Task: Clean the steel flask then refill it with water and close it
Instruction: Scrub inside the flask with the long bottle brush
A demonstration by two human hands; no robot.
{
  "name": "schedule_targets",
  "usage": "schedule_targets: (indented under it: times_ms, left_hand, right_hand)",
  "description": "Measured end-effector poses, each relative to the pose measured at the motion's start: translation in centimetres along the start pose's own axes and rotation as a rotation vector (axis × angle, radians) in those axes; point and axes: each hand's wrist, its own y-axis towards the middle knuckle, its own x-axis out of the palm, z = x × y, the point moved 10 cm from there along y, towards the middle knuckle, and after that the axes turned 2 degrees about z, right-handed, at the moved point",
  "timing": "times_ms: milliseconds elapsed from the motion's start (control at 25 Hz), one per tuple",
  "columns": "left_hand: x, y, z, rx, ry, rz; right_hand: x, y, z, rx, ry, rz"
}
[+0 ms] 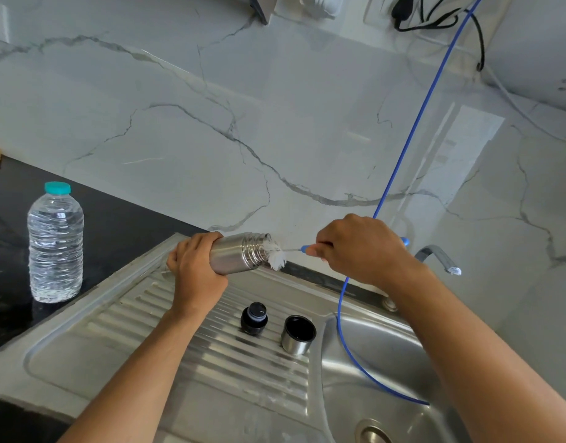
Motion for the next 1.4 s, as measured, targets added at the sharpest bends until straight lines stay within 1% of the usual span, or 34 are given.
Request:
schedule_targets:
  times_ms: [120, 200, 320, 440, 560, 720, 800, 920, 1040, 1240, 1400]
  left_hand:
    - [0.6, -0.6, 2.2, 0.102, -0.024, -0.058]
    - [0.7, -0.6, 2.5, 0.143, -0.012, -0.081]
    - [0.5, -0.1, 1.2, 0.117, 0.018, -0.064]
    - [1.1, -0.4, 0.6, 0.086, 0.019, -0.075]
    - [1.0, -0.4, 1.0, 0.075, -0.004, -0.062]
    - [0.9, -0.4, 2.2, 0.149, -0.001, -0.074]
    - [0.9, -0.3, 1.5, 0.124, 0.001, -0.074]
    - [1.1, -0.2, 0.5, 0.081, 0.000, -0.081]
    - [1.2, -0.6, 0.9, 0.076, -0.014, -0.074]
    - [0.8, -0.4, 2.3, 0.134, -0.028, -0.079]
    - [1.1, -0.5, 1.0, 0.079, -0.028, -0.088]
  right_hand:
    - [1.0, 0.2, -1.3, -0.078, 0.067, -0.049]
    - [2.3, 0.0, -1.8, -0.071, 0.097, -0.074]
    - [2.7, -1.2, 0.3, -0.004, 0.102, -0.084]
    - [2.2, -2.1, 1.9, 0.029, 0.039, -0.089]
    - [1.6, -1.2, 1.0, 0.023, 0.063, -0.052]
    - [2.5, -0.1, -1.6, -0.029, 0.074, -0.063]
    - [2.9, -0.7, -1.3, -0.016, 0.081, -0.082]
    - [2.2, -1.8, 0.3, 0.026, 0.036, -0.052]
    - [1.7, -1.8, 0.7, 0.054, 0.003, -0.031]
    - [2.4, -0.7, -2.0, -0.012, 0.057, -0.043]
    - [1.6, -1.9, -0.5, 0.014, -0.019, -0.038]
